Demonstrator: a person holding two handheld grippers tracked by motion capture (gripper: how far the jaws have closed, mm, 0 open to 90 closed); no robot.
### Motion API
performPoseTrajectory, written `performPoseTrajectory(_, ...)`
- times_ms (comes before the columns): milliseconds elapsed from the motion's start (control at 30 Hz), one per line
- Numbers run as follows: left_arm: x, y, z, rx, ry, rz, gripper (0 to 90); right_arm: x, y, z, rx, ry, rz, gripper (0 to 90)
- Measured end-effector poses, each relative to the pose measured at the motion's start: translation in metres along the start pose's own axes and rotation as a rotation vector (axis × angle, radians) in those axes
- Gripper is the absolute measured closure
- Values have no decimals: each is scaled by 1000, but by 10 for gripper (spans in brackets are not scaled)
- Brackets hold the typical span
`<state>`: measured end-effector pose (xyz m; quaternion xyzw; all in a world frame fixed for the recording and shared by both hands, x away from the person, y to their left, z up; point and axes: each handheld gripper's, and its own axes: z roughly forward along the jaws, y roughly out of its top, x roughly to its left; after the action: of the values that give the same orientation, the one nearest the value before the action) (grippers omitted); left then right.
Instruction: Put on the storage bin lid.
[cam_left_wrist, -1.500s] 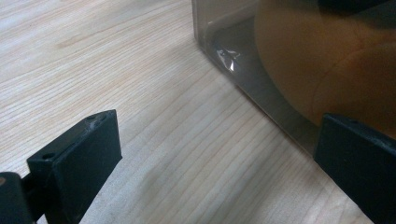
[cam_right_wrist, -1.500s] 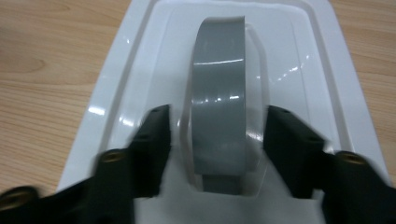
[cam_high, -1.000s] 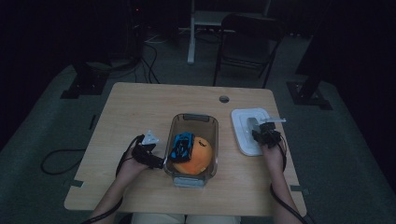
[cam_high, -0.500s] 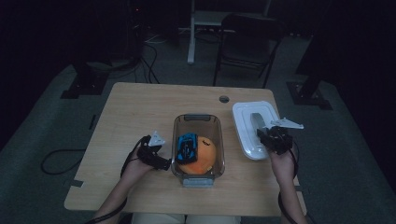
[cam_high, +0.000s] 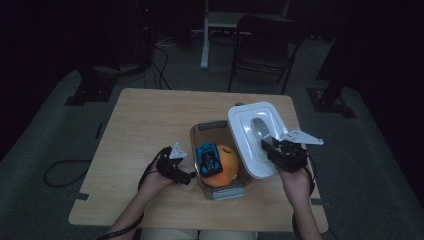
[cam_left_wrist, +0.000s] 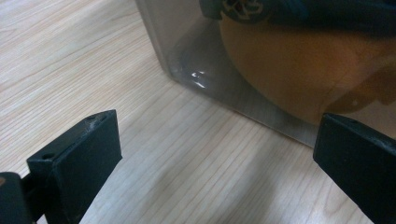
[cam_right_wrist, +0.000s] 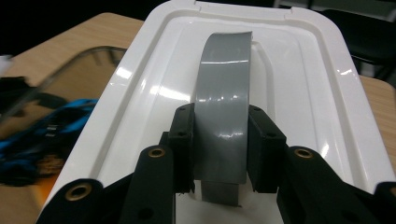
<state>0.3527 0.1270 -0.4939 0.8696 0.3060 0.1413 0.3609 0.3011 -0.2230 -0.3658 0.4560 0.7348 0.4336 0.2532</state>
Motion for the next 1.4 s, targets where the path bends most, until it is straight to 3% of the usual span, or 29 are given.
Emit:
performPoseTrajectory(300,-21,15,16,3,-24,27,15,33,4,11,21,81,-40,672)
performPoseTrajectory(567,-34,24,27,9,-51,51,15,46,6,15,45,108,-73,672)
performPoseTrajectory(900,-22,13,17,3,-34,3,16,54,2,36,96,128,-92,672)
performPoseTrajectory(1400,-20,7,15,18,-31,-5,16,50,-5,45,118,127,-71,673)
